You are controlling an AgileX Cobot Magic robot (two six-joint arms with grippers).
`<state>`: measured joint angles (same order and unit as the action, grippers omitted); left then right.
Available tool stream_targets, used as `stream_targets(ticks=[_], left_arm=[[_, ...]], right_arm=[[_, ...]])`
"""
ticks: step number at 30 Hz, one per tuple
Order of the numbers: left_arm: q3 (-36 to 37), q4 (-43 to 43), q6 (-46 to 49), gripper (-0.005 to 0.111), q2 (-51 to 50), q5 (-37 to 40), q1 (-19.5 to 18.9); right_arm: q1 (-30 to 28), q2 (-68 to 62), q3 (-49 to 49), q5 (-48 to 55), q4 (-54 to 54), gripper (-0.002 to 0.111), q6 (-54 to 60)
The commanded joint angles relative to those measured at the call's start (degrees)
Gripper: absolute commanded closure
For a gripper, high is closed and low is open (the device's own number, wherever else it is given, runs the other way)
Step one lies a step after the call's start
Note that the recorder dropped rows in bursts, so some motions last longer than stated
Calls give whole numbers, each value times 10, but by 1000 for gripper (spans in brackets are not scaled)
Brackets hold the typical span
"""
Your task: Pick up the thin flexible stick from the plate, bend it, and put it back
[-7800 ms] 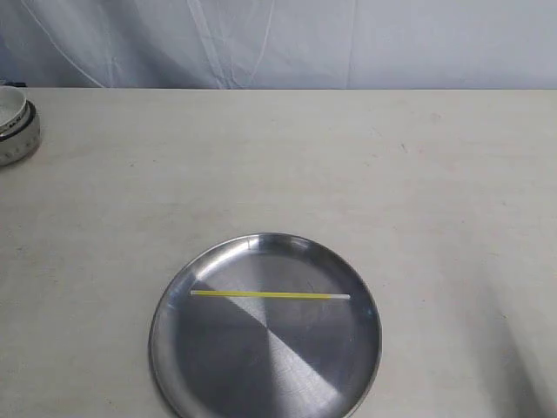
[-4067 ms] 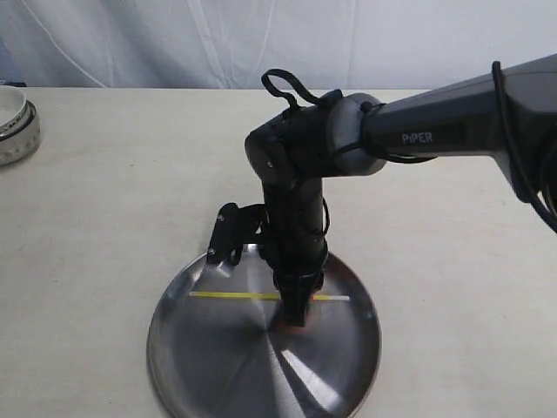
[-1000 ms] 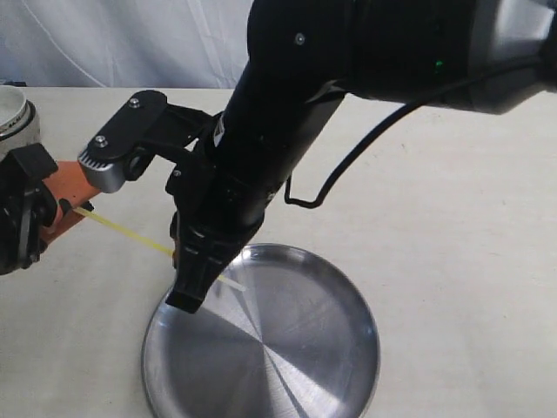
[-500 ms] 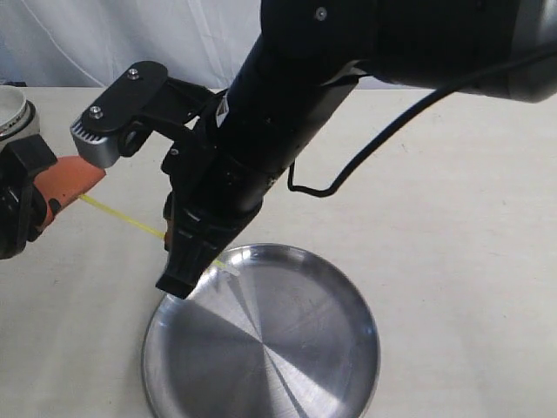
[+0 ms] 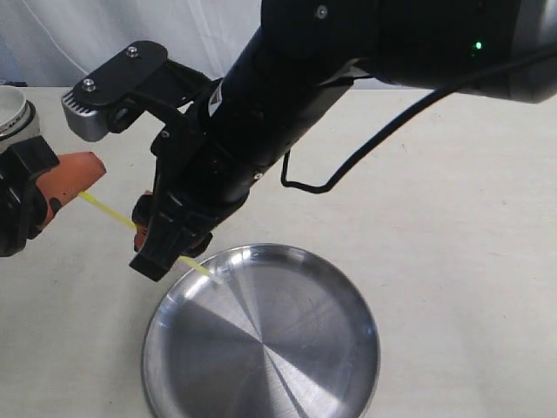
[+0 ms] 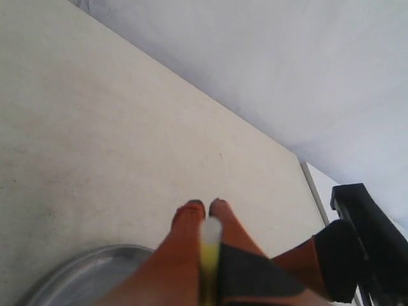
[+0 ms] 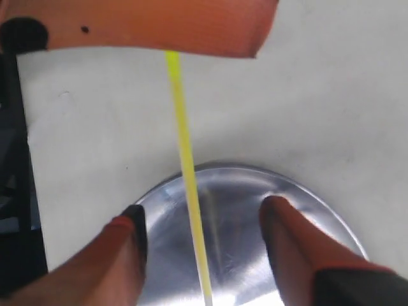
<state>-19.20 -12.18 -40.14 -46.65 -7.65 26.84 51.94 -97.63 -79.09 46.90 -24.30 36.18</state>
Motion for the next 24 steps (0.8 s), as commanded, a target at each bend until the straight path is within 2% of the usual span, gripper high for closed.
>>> stream_targets(ticks=[1, 9, 11, 14, 16, 24], left_arm=[[-1, 3, 1, 107, 0, -26, 3], [-1, 4, 1, 107, 0, -32, 3], [-1, 4, 1, 107, 0, -32, 3], [-1, 4, 1, 107, 0, -32, 3], [-1, 4, 1, 107, 0, -32, 3], [-1, 4, 1, 107, 0, -38, 3]], right_arm=[[1, 0, -1, -8, -5, 54, -7], [1, -47, -1, -48, -31, 54, -13], [1, -49, -1, -64, -34, 61, -16], [1, -49, -1, -92, -58, 80, -21], [1, -49, -1, -98, -58, 84, -30], [1, -49, -1, -105, -58, 88, -77]])
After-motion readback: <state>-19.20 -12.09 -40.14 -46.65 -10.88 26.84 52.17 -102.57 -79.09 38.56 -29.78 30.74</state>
